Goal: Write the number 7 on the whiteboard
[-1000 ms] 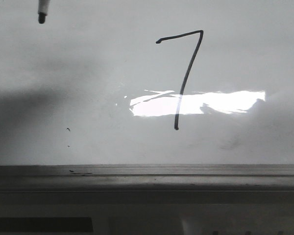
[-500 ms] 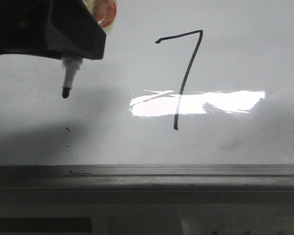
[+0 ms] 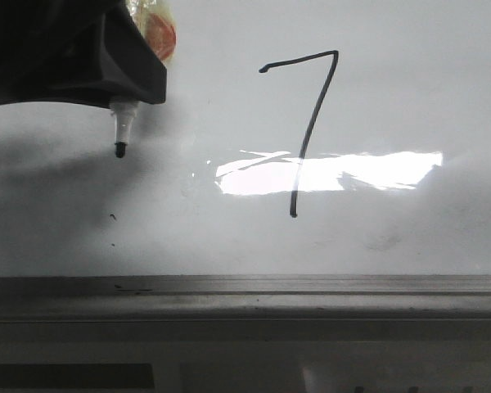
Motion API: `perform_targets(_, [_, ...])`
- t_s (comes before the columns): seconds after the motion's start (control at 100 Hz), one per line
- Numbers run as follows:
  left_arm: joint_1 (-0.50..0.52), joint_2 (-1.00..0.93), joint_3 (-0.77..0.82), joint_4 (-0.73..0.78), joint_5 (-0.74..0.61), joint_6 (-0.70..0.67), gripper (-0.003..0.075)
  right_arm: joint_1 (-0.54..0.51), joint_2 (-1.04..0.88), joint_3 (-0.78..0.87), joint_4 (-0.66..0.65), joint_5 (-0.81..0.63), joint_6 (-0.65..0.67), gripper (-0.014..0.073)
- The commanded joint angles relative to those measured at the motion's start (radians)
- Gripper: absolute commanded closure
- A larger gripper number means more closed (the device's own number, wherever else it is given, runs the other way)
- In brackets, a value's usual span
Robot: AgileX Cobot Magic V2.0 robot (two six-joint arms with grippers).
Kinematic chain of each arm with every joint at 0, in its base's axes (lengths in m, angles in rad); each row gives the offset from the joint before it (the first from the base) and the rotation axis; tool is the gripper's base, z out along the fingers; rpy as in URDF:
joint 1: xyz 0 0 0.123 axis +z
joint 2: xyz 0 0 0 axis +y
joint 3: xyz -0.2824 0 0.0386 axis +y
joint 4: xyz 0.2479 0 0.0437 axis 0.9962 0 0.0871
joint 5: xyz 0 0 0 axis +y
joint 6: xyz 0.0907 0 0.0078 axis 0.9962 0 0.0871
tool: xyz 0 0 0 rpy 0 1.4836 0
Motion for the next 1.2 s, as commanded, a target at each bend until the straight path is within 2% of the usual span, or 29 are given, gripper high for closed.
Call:
perform_targets(0.0, [0.026, -0.003, -0.033, -0.004, 0.041, -0.011, 0.0741, -0.002, 0.002, -0.033, -0.005, 0.040, -0.003, 0.0657])
perform_targets(0.32, [0.033, 0.068, -0.033, -0.004, 0.044, -0.011, 0.0741, -0.002, 0.002, -0.033, -0.005, 0.062, 0.000, 0.0657])
perform_targets(0.52, [0.033, 0.078, -0.033, -0.004, -0.040, -0.011, 0.0741, -0.002, 0.002, -0.033, -0.005, 0.062, 0.025, 0.0657])
perform_targets(0.97, [0.092, 0.085, -0.033, -0.004, 0.023, -0.011, 0.0732, -0.002, 0.002, -0.033, -0.005, 0.062, 0.025, 0.0657])
perform_targets(1.07, [0.092, 0.085, -0.033, -0.004, 0.021, -0.011, 0.0641, -0.002, 0.002, -0.033, -0.005, 0.065, 0.025, 0.0657])
perform_targets(1.19, [0.092, 0.085, -0.033, -0.004, 0.015, -0.011, 0.0441, -0.002, 0.002, -0.033, -0.005, 0.065, 0.025, 0.0657])
